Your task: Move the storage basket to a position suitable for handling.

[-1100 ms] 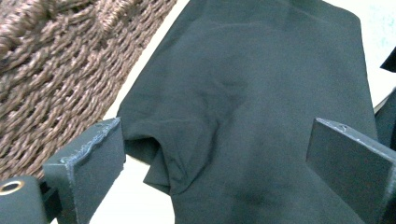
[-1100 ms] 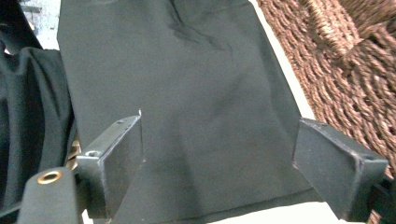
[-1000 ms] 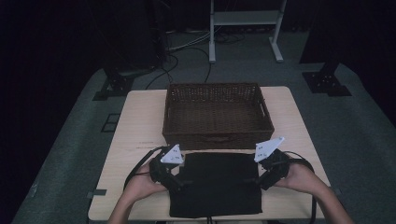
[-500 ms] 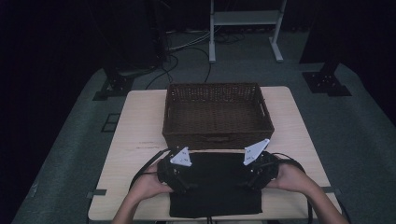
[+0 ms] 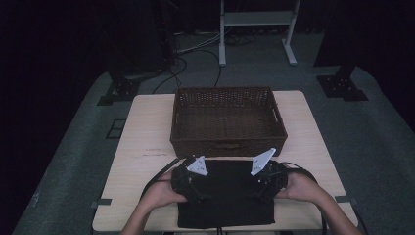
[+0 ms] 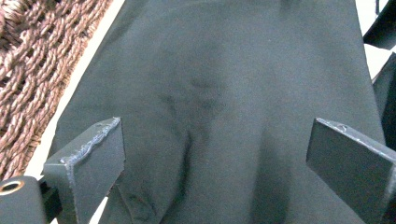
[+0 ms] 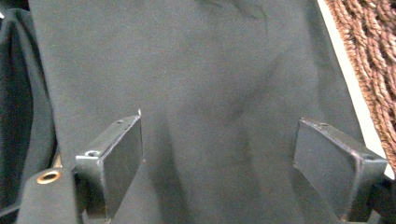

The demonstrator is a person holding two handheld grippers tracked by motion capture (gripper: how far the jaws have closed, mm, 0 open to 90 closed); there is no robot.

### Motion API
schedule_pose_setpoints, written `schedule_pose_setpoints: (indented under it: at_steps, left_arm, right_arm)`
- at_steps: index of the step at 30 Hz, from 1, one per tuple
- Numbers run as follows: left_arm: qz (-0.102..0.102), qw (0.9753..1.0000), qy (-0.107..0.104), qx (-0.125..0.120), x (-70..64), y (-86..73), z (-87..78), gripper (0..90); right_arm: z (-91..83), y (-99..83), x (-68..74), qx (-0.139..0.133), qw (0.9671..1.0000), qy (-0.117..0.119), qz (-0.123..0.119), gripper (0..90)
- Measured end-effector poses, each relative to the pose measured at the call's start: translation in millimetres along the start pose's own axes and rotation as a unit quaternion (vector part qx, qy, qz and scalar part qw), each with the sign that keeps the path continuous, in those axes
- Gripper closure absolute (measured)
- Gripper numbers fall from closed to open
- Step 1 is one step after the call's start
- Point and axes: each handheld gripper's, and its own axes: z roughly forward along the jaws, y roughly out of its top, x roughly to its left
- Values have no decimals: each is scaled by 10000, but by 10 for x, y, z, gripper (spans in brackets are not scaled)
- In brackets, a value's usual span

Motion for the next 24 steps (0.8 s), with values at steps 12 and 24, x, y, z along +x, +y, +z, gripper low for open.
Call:
schedule_pose_setpoints:
  at_steps: [12, 24]
  left_arm:
    - [-12, 9998, -142, 137, 27, 3, 105, 38]
    - [-41, 9980, -355, 528, 77, 19, 353, 38]
  right_arm:
    - [152, -48, 8, 176, 9997, 154, 58, 152]
    - [314, -96, -1, 484, 9987, 172, 76, 137]
